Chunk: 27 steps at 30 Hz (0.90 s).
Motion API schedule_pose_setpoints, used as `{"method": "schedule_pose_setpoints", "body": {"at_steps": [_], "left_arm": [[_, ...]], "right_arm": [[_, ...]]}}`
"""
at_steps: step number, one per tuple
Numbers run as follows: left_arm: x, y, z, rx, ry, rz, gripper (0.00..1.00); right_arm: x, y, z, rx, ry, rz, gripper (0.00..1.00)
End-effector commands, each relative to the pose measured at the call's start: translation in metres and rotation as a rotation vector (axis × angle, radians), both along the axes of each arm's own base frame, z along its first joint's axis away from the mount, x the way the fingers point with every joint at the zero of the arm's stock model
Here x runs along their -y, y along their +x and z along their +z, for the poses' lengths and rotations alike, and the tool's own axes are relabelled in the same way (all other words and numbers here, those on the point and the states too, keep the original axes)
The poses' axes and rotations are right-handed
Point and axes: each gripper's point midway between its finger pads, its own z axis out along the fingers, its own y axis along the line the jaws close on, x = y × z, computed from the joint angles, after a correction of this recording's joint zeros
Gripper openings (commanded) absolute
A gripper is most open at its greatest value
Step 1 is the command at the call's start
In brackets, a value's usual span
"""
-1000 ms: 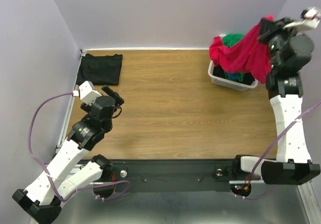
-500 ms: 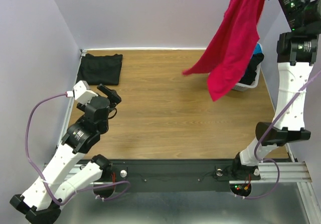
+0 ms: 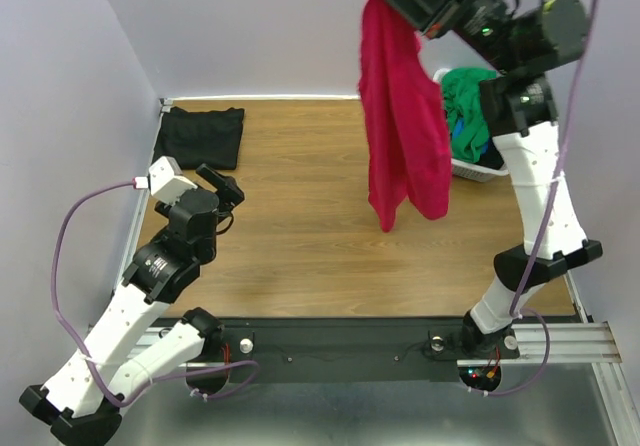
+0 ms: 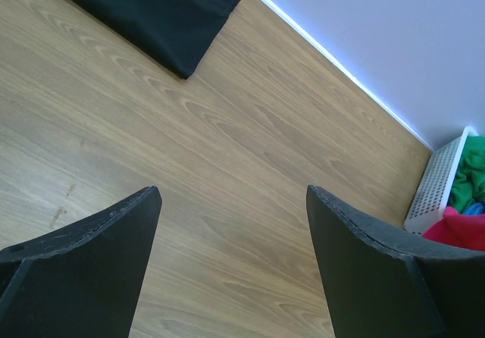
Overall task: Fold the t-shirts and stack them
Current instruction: Move the tshirt to the center of the board
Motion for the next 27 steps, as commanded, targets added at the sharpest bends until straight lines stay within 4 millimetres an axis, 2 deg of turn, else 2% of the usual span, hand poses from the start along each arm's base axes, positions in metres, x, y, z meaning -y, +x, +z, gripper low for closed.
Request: {"method": "schedule_pose_setpoints", "body": {"at_steps": [1,4,7,9,10,11,13,14,16,17,19,20,21,22,23,24,25,26,27], "left_arm": [[-0.002,0.001,0.022,0.048,-0.021,0.008,0.89],[-0.003,-0.001,0.024,0.048,-0.024,0.011,0.89],[-0.004,-0.003,0.028,0.058,-0.032,0.013,0.89],[-0.005,-0.004,0.028,0.059,-0.035,0.012,0.89],[-0.005,-0.005,0.029,0.059,-0.037,0.011,0.89],[-0.005,-0.005,0.028,0.057,-0.035,0.007,0.89],[-0.005,-0.006,0.023,0.045,-0.028,0.008,0.89],[-0.005,-0.006,0.021,0.041,-0.029,0.009,0.89],[-0.006,-0.006,0.015,0.026,-0.021,0.011,0.89],[-0.006,-0.006,0.013,0.022,-0.023,0.018,0.89],[-0.004,-0.005,0.006,0.011,-0.018,0.010,0.89],[-0.001,-0.004,0.002,0.002,-0.019,-0.002,0.89],[0.000,-0.003,-0.004,-0.005,-0.016,-0.005,0.89],[0.003,0.000,-0.009,-0.018,-0.011,-0.010,0.89],[0.006,0.001,-0.014,-0.030,-0.009,-0.021,0.89],[0.009,0.003,-0.019,-0.042,-0.005,-0.030,0.89],[0.011,0.005,-0.025,-0.054,-0.002,-0.030,0.89],[0.015,0.009,-0.035,-0.083,0.009,-0.039,0.89],[0.019,0.010,-0.041,-0.102,0.013,-0.049,0.89]], "right_arm": [[-0.036,-0.020,0.007,0.098,0.019,0.052,0.00],[-0.069,-0.016,0.001,0.091,0.029,0.028,0.00],[-0.088,-0.015,-0.002,0.086,0.032,0.053,0.00],[-0.091,-0.013,-0.004,0.068,0.039,0.043,0.00],[-0.095,-0.003,-0.017,0.035,0.020,0.029,0.01],[-0.087,-0.005,-0.014,0.042,0.022,-0.014,0.00],[-0.079,-0.002,-0.034,0.010,-0.012,-0.077,0.00],[-0.069,0.002,-0.065,-0.063,-0.049,-0.140,0.00],[-0.044,0.015,-0.099,-0.125,-0.076,-0.308,0.00],[-0.024,0.011,-0.150,-0.201,-0.140,-0.384,0.00],[0.007,0.011,-0.207,-0.319,-0.183,-0.516,0.00],[0.033,0.018,-0.242,-0.435,-0.189,-0.638,0.01],[0.056,0.006,-0.297,-0.522,-0.242,-0.704,0.01],[0.081,0.008,-0.323,-0.584,-0.242,-0.825,0.01],[0.095,0.004,-0.356,-0.649,-0.296,-0.886,0.01],[0.110,-0.001,-0.399,-0.719,-0.351,-0.950,0.01],[0.124,-0.006,-0.413,-0.748,-0.365,-1.004,0.01],[0.141,-0.010,-0.441,-0.806,-0.418,-1.088,0.01],[0.147,-0.013,-0.456,-0.832,-0.450,-1.114,0.01]]}}
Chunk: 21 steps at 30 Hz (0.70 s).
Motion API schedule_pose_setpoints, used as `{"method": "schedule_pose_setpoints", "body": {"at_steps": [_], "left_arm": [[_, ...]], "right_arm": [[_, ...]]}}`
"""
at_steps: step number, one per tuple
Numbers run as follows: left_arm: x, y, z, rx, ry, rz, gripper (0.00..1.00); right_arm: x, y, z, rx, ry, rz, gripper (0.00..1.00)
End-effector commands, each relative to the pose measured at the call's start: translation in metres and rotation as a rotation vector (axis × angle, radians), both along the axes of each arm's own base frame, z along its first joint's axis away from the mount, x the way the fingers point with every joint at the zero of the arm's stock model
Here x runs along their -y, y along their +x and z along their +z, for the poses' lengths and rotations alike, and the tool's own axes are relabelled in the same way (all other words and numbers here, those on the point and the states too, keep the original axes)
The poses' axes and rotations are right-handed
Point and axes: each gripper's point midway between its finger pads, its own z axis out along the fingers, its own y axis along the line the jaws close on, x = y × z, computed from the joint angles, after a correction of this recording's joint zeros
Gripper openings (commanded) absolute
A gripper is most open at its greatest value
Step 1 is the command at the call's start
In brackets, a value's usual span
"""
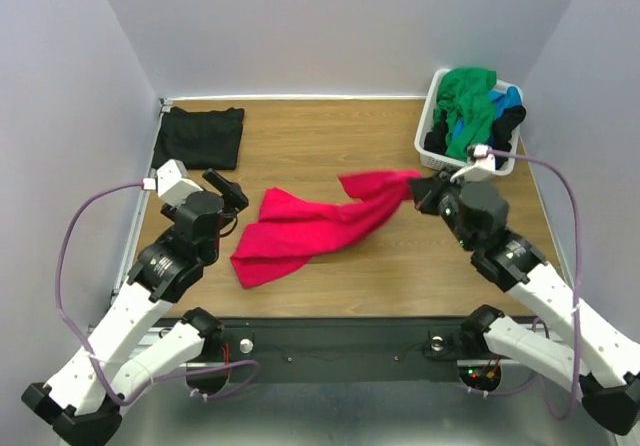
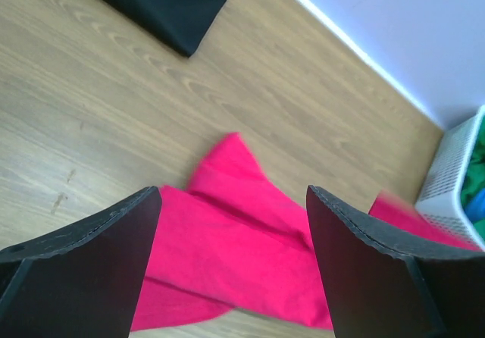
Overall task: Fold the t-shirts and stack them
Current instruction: Move the tshirt to the center of the board
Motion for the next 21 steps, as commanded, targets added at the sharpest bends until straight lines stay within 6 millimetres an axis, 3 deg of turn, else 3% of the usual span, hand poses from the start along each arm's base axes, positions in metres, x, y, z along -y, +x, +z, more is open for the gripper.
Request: {"method": "schedule_pose_setpoints", "body": {"at_steps": [1,4,6,11,12,15,17,21], "left_arm": [[0.013,0.012,-0.030,-0.065,0.004,-0.012,0.89],[0.022,0.012,-0.072,-0.174,-0.001,-0.015,0.89],[0.023,0.002,-0.109,-0.278,0.003,-0.011,0.89],[0.034,-0.025,-0.166,-0.402,-0.120,-0.032,0.89],[0.033,-0.030,-0.180,-0.419,-0.131,-0.031,0.90],[0.033,-0.041,-0.195,-0.434,-0.178,-0.031,0.89],[0.033,-0.044,-0.195,-0.418,-0.203,-0.042,0.87],[0.056,-0.055,-0.210,-0.415,-0.308,-0.166,0.79]], "right_arm": [[0.072,0.001,-0.102,-0.216,-0.200,-0.364,0.00],[0.088,-0.005,-0.149,-0.325,-0.277,-0.432,0.01],[0.107,-0.007,-0.168,-0.379,-0.309,-0.514,0.01],[0.153,-0.012,-0.208,-0.521,-0.331,-0.672,0.01],[0.159,-0.013,-0.211,-0.532,-0.327,-0.689,0.01],[0.175,-0.015,-0.213,-0.546,-0.322,-0.740,0.01],[0.181,-0.014,-0.211,-0.546,-0.322,-0.761,0.01],[0.182,-0.009,-0.206,-0.542,-0.313,-0.770,0.01]]}}
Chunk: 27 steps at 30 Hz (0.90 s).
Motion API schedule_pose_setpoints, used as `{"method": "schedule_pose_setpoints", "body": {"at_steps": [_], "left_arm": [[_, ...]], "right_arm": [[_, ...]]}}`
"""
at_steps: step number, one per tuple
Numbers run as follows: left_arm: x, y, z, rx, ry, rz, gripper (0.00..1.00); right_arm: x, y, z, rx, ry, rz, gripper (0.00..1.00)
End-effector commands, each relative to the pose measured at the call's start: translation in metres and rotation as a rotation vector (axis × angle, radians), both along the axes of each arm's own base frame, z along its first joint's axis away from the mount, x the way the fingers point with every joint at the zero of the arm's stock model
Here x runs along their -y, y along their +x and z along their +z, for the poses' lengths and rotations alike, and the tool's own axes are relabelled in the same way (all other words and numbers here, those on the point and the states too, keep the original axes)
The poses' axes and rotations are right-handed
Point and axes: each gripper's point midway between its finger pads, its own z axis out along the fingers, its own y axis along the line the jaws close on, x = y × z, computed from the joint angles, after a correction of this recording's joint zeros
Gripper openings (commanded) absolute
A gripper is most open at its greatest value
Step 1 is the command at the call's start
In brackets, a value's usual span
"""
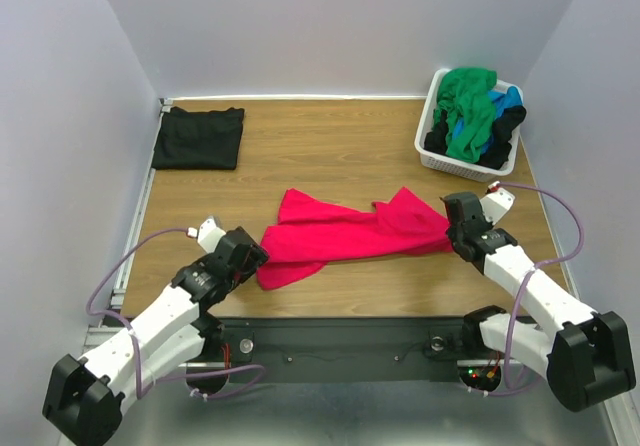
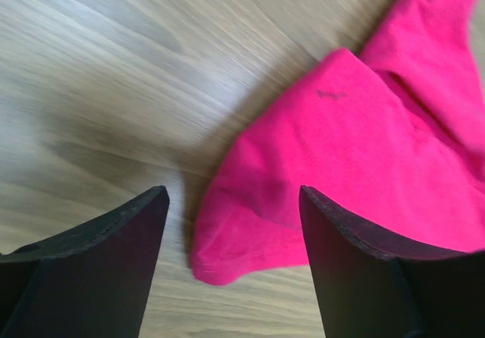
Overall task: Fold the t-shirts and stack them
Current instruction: Move the tshirt to the center of the board, then flatten the tshirt out
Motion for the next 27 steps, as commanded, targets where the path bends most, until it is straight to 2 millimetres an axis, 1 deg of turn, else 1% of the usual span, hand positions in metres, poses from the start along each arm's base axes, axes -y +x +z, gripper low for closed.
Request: {"method": "schedule_pose_setpoints", "body": {"at_steps": [1,3,7,8,9,12,13,14,15,16,17,18,19,20,22,24,25,26,27], "left_arm": [[0.025,0.000,-0.002,0.038,-0.149,-0.057,0.79],[0.026,-0.001,-0.001,0.038,-0.153,-0.066,0.77],[0.038,-0.001,0.000,0.041,-0.144,-0.172,0.76],[0.042,-0.006,-0.005,0.014,-0.130,-0.219,0.74],[0.043,-0.006,-0.004,0.010,-0.124,-0.236,0.73],[0.044,-0.007,-0.009,-0.020,-0.088,-0.271,0.66],[0.044,-0.005,-0.008,-0.019,-0.075,-0.277,0.66],[0.043,-0.005,-0.013,-0.040,-0.055,-0.279,0.66],[0.042,-0.004,-0.014,-0.045,-0.037,-0.283,0.62],[0.041,-0.002,-0.013,-0.048,-0.026,-0.275,0.56],[0.035,-0.001,-0.020,-0.076,0.014,-0.258,0.38],[0.033,0.000,-0.023,-0.091,0.037,-0.257,0.25],[0.032,0.002,-0.022,-0.096,0.060,-0.257,0.11],[0.028,0.003,-0.028,-0.123,0.096,-0.251,0.00],[0.027,0.007,-0.027,-0.125,0.120,-0.254,0.00],[0.032,0.018,-0.012,-0.086,0.113,-0.252,0.00],[0.040,0.028,0.008,-0.035,0.087,-0.259,0.00],[0.044,0.034,0.021,0.003,0.075,-0.261,0.00],[0.050,0.047,0.055,0.099,0.054,-0.268,0.00]], "right_arm": [[0.007,0.009,0.013,0.045,-0.012,-0.055,0.01],[0.006,0.011,0.013,0.045,-0.001,-0.060,0.01],[0.005,0.014,0.012,0.031,-0.005,-0.058,0.01],[0.005,0.014,0.011,0.031,-0.004,-0.060,0.01],[0.006,0.014,0.012,0.035,-0.002,-0.062,0.01],[0.006,0.015,0.016,0.052,0.006,-0.070,0.01],[0.006,0.016,0.018,0.058,0.008,-0.071,0.01],[0.006,0.017,0.020,0.063,0.009,-0.071,0.01],[0.006,0.018,0.022,0.067,0.006,-0.069,0.01],[0.006,0.018,0.023,0.068,0.005,-0.069,0.01],[0.007,0.019,0.024,0.070,0.003,-0.069,0.01],[0.007,0.018,0.024,0.067,-0.001,-0.068,0.01],[0.008,0.018,0.024,0.069,0.000,-0.070,0.01],[0.008,0.018,0.024,0.069,-0.003,-0.069,0.01],[0.008,0.018,0.026,0.073,-0.003,-0.067,0.01],[0.007,0.019,0.033,0.089,-0.003,-0.052,0.01],[0.006,0.021,0.039,0.102,0.002,-0.043,0.01],[0.004,0.023,0.045,0.117,0.008,-0.031,0.01],[-0.001,0.028,0.063,0.152,0.018,0.005,0.01]]}}
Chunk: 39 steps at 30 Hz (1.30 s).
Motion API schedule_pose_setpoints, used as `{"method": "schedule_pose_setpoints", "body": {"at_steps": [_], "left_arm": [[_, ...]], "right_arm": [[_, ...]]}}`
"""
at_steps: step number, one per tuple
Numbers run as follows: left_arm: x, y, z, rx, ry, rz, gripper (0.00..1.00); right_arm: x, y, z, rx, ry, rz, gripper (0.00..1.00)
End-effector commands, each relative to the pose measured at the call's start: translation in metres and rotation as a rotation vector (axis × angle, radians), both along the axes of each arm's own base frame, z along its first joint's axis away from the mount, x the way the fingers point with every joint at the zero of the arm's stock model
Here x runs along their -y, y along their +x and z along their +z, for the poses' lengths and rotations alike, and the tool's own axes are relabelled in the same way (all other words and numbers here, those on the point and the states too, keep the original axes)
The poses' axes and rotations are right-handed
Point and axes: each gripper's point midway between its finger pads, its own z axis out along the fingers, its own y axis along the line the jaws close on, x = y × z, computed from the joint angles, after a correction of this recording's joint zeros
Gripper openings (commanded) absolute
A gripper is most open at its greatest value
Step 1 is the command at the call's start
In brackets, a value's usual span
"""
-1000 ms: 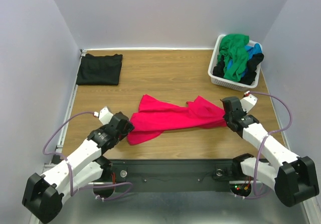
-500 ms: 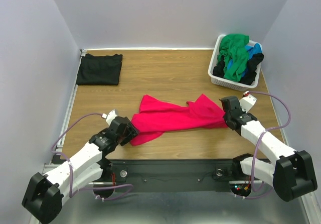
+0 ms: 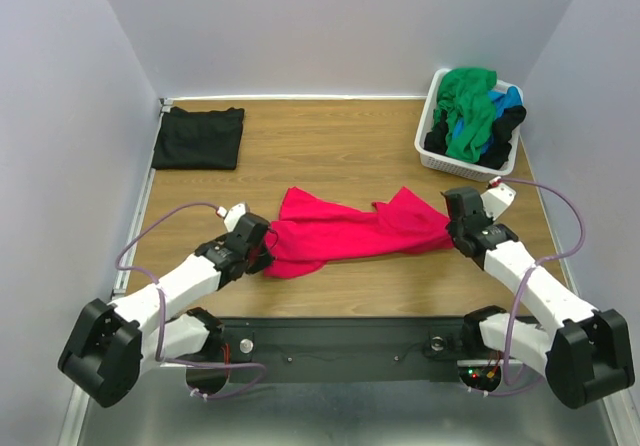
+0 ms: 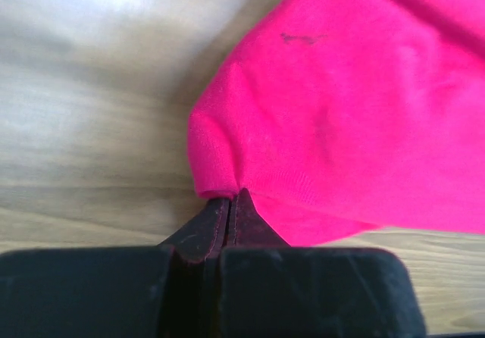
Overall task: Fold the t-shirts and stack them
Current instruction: Flatten the tshirt out
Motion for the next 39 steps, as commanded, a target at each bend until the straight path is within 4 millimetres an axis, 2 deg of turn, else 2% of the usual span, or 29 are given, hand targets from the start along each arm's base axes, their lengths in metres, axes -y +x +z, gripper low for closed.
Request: {"method": "schedule_pose_setpoints", "body": {"at_steps": [1,2,3,4,5,6,7,8,9,10,12,13,14,16,17,19,21,23,25,28,29,30,31,34,35,37,38,39], "left_arm": [[0.016,0.046,0.097,0.275,-0.060,-0.013,0.00],[0.015,0.051,0.116,0.320,-0.067,-0.007,0.00],[0.009,0.057,0.141,0.387,-0.054,0.009,0.00],[0.007,0.063,0.178,0.454,-0.069,0.027,0.00],[-0.002,0.067,0.201,0.509,-0.054,0.066,0.00],[-0.008,0.066,0.217,0.537,-0.031,0.075,0.00],[-0.013,0.069,0.254,0.605,-0.058,0.104,0.00],[-0.019,0.067,0.272,0.640,-0.061,0.130,0.00],[-0.028,0.066,0.287,0.672,-0.047,0.158,0.00],[-0.032,0.063,0.316,0.727,-0.076,0.172,0.00],[-0.041,0.055,0.344,0.791,-0.105,0.188,0.00],[-0.042,0.051,0.356,0.816,-0.119,0.185,0.00],[-0.045,0.042,0.377,0.863,-0.143,0.164,0.00],[-0.048,0.033,0.398,0.911,-0.167,0.144,0.00],[-0.051,0.023,0.417,0.957,-0.185,0.116,0.00],[-0.053,0.013,0.432,0.998,-0.201,0.088,0.00],[-0.059,-0.002,0.448,1.042,-0.228,0.071,0.00],[-0.066,-0.011,0.450,1.053,-0.243,0.087,0.00],[-0.071,-0.011,0.441,1.034,-0.235,0.111,0.00],[-0.073,-0.002,0.427,0.995,-0.210,0.157,0.00],[-0.072,0.003,0.418,0.971,-0.195,0.167,0.00],[-0.068,0.013,0.408,0.937,-0.174,0.182,0.00],[-0.061,0.025,0.390,0.892,-0.142,0.184,0.00],[-0.054,0.049,0.356,0.827,-0.076,0.216,0.00],[-0.044,0.067,0.332,0.784,-0.035,0.215,0.00],[-0.043,0.089,0.306,0.726,0.021,0.214,0.00],[-0.041,0.104,0.296,0.720,0.034,0.213,0.00],[-0.028,0.125,0.270,0.652,0.046,0.148,0.00]], "right_arm": [[-0.004,0.024,0.066,0.166,0.014,0.036,0.01],[-0.006,0.027,0.080,0.192,0.018,0.057,0.01],[-0.011,0.033,0.114,0.263,0.026,0.098,0.01],[-0.013,0.035,0.131,0.298,0.027,0.114,0.00],[-0.015,0.036,0.152,0.337,0.020,0.143,0.00],[-0.014,0.036,0.191,0.425,0.028,0.147,0.01],[-0.014,0.035,0.214,0.474,0.029,0.154,0.00],[-0.013,0.032,0.232,0.513,0.024,0.159,0.00],[-0.009,0.024,0.270,0.596,0.021,0.159,0.01],[-0.008,0.020,0.287,0.632,0.020,0.165,0.00],[-0.006,0.009,0.318,0.701,0.017,0.181,0.00],[-0.005,-0.002,0.344,0.766,0.028,0.192,0.00],[-0.008,-0.009,0.357,0.791,0.034,0.224,0.00],[-0.011,-0.020,0.378,0.840,0.046,0.255,0.00],[-0.013,-0.032,0.396,0.881,0.063,0.281,0.00],[-0.014,-0.044,0.409,0.912,0.083,0.306,0.00],[-0.016,-0.062,0.417,0.946,0.116,0.336,0.01],[-0.017,-0.070,0.414,0.947,0.134,0.343,0.00],[-0.016,-0.074,0.401,0.922,0.148,0.337,0.00],[-0.012,-0.060,0.372,0.841,0.133,0.290,0.00],[-0.011,-0.054,0.364,0.814,0.127,0.278,0.01],[-0.011,-0.042,0.346,0.762,0.118,0.252,0.00],[-0.011,-0.036,0.337,0.737,0.116,0.239,0.00],[-0.009,-0.013,0.303,0.647,0.105,0.178,0.01],[-0.012,0.005,0.277,0.562,0.084,0.170,0.01],[-0.008,0.023,0.258,0.508,0.044,0.124,0.01],[-0.011,0.041,0.236,0.434,0.011,0.123,0.00],[-0.010,0.052,0.237,0.435,-0.021,0.123,0.01]]}}
